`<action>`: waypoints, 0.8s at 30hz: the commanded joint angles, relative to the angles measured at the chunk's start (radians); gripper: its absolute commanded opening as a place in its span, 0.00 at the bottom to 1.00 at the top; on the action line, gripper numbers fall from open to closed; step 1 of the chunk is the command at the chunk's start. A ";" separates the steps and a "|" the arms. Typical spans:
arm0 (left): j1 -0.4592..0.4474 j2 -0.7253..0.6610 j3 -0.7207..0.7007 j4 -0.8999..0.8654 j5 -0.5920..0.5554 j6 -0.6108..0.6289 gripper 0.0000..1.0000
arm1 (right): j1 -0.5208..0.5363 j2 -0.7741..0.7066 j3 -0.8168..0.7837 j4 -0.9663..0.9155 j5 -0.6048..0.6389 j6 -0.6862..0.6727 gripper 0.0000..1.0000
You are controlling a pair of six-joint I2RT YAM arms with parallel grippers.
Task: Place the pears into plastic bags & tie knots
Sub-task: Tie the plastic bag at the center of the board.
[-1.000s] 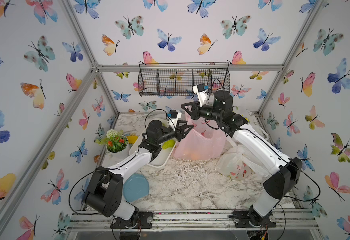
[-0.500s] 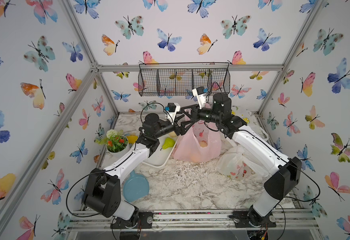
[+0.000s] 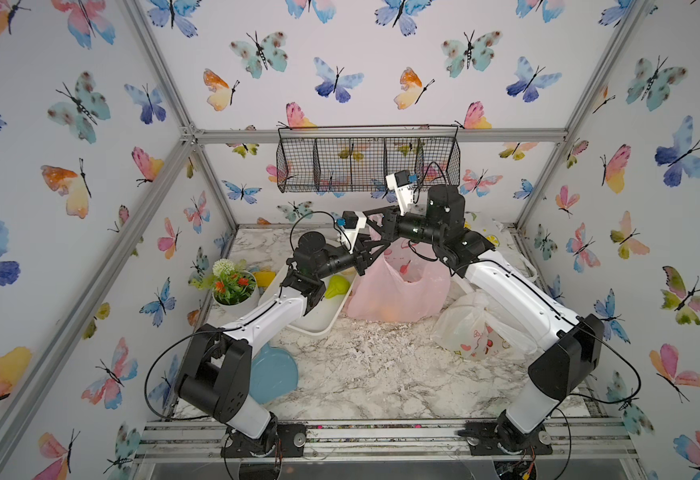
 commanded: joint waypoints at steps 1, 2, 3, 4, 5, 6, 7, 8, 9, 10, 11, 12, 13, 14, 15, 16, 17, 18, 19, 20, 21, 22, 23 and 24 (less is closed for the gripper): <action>0.007 -0.006 -0.008 0.032 0.018 -0.022 0.00 | -0.003 -0.032 0.074 -0.037 -0.005 -0.039 0.28; 0.015 -0.011 -0.013 0.030 0.010 -0.034 0.00 | -0.021 -0.044 0.080 -0.072 0.006 -0.063 0.40; 0.025 -0.019 -0.015 0.019 0.002 -0.043 0.00 | -0.049 -0.069 0.065 -0.097 0.027 -0.081 0.47; 0.033 -0.026 -0.013 0.003 -0.004 -0.048 0.00 | -0.082 -0.097 0.039 -0.109 0.039 -0.100 0.51; 0.041 -0.034 -0.007 -0.025 -0.008 -0.050 0.00 | -0.119 -0.137 -0.004 -0.117 0.051 -0.129 0.55; 0.043 -0.041 -0.002 -0.047 -0.010 -0.047 0.00 | -0.149 -0.170 -0.042 -0.125 0.060 -0.156 0.59; 0.045 -0.048 0.004 -0.071 -0.013 -0.038 0.00 | -0.179 -0.206 -0.074 -0.146 0.064 -0.190 0.65; 0.046 -0.053 0.010 -0.094 -0.015 -0.031 0.00 | -0.199 -0.232 -0.090 -0.183 0.071 -0.227 0.68; 0.045 -0.055 0.016 -0.118 -0.017 -0.026 0.00 | -0.207 -0.253 -0.095 -0.236 0.110 -0.274 0.72; 0.046 -0.060 0.019 -0.134 -0.022 -0.024 0.00 | -0.208 -0.270 -0.100 -0.283 0.165 -0.316 0.75; 0.047 -0.064 0.019 -0.143 -0.028 -0.019 0.00 | -0.213 -0.294 -0.121 -0.317 0.235 -0.348 0.80; 0.049 -0.070 0.019 -0.151 -0.032 -0.013 0.00 | -0.223 -0.323 -0.158 -0.329 0.289 -0.372 0.85; 0.052 -0.073 0.018 -0.157 -0.036 -0.010 0.00 | -0.229 -0.347 -0.193 -0.330 0.324 -0.392 0.88; 0.055 -0.076 0.020 -0.167 -0.039 -0.007 0.00 | -0.232 -0.367 -0.231 -0.335 0.358 -0.419 0.91; 0.059 -0.079 0.025 -0.178 -0.038 -0.004 0.00 | -0.236 -0.378 -0.266 -0.339 0.378 -0.442 0.93; 0.061 -0.079 0.027 -0.185 -0.037 -0.002 0.00 | -0.239 -0.383 -0.298 -0.330 0.399 -0.451 0.94; 0.063 -0.084 0.024 -0.187 -0.036 -0.001 0.00 | -0.247 -0.384 -0.331 -0.314 0.402 -0.455 0.95; 0.065 -0.087 0.022 -0.188 -0.035 0.000 0.00 | -0.251 -0.377 -0.354 -0.294 0.393 -0.453 0.95; 0.065 -0.090 0.022 -0.190 -0.030 -0.001 0.00 | -0.257 -0.371 -0.369 -0.268 0.390 -0.446 0.96; 0.066 -0.091 0.021 -0.193 -0.027 0.001 0.00 | -0.262 -0.364 -0.387 -0.231 0.388 -0.439 0.96; 0.066 -0.091 0.021 -0.199 -0.027 0.003 0.00 | -0.273 -0.355 -0.404 -0.183 0.372 -0.430 0.97; 0.068 -0.092 0.021 -0.207 -0.023 0.004 0.00 | -0.284 -0.344 -0.413 -0.144 0.350 -0.422 0.97; 0.069 -0.095 0.018 -0.210 -0.018 0.004 0.00 | -0.296 -0.330 -0.423 -0.091 0.322 -0.416 0.97; 0.070 -0.097 0.016 -0.215 -0.014 0.004 0.00 | -0.303 -0.319 -0.434 -0.046 0.298 -0.418 0.98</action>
